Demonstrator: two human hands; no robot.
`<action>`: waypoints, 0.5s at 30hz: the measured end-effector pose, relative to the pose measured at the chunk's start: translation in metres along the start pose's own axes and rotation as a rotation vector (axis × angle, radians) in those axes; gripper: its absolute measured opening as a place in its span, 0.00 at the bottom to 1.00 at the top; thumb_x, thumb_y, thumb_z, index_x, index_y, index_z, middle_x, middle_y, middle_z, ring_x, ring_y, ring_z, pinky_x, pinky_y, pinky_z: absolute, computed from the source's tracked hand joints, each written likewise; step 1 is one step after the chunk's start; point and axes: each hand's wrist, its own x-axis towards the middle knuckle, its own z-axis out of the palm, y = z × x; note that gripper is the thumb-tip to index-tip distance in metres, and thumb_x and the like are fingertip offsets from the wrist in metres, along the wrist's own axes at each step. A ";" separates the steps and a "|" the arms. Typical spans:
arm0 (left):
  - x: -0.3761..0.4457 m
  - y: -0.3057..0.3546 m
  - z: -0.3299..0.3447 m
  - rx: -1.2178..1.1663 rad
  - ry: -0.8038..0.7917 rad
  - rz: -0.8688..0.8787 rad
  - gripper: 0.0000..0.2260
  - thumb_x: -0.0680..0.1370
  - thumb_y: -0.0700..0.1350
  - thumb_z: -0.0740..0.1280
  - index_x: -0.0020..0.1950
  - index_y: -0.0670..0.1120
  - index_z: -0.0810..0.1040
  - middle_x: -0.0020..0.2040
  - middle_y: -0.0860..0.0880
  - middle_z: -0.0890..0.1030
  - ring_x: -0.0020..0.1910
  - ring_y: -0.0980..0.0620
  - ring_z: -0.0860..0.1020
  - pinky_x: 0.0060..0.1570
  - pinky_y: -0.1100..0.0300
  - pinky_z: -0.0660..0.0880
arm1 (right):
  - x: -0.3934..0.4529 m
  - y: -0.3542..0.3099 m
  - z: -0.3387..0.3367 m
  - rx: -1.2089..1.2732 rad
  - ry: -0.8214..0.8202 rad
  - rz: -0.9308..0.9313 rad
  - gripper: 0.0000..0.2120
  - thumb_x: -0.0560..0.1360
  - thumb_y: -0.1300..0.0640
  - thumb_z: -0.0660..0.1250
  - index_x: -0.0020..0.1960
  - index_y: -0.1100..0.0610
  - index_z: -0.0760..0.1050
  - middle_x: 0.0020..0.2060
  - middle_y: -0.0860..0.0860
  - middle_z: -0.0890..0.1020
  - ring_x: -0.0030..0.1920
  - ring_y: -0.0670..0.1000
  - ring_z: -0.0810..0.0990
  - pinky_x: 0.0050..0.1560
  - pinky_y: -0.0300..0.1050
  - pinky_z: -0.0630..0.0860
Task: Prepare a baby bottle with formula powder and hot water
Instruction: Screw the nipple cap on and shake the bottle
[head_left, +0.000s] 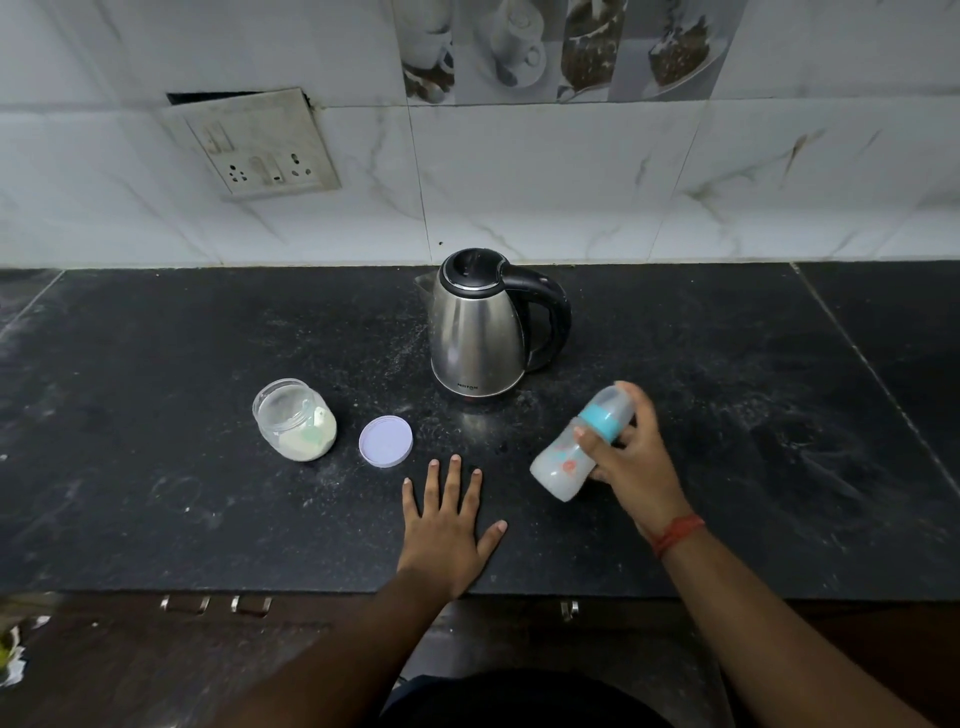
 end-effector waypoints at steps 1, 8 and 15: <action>0.000 0.000 0.000 0.001 0.005 -0.001 0.37 0.81 0.70 0.41 0.82 0.50 0.61 0.83 0.43 0.59 0.82 0.37 0.55 0.74 0.32 0.46 | 0.000 0.000 -0.001 0.046 0.070 -0.013 0.30 0.77 0.58 0.72 0.71 0.40 0.63 0.60 0.49 0.76 0.59 0.54 0.82 0.52 0.59 0.84; 0.001 0.000 0.002 0.004 0.017 0.000 0.37 0.81 0.70 0.41 0.82 0.50 0.61 0.83 0.43 0.59 0.82 0.37 0.55 0.74 0.32 0.47 | 0.000 0.002 -0.002 0.045 0.103 0.007 0.30 0.77 0.57 0.72 0.73 0.41 0.61 0.60 0.48 0.77 0.58 0.54 0.82 0.50 0.55 0.84; 0.001 0.000 0.003 0.008 0.025 0.004 0.37 0.81 0.70 0.41 0.82 0.50 0.61 0.83 0.43 0.59 0.82 0.37 0.55 0.74 0.32 0.47 | 0.014 -0.008 -0.011 0.095 0.105 -0.019 0.27 0.78 0.58 0.72 0.71 0.45 0.64 0.61 0.54 0.78 0.58 0.56 0.83 0.49 0.58 0.84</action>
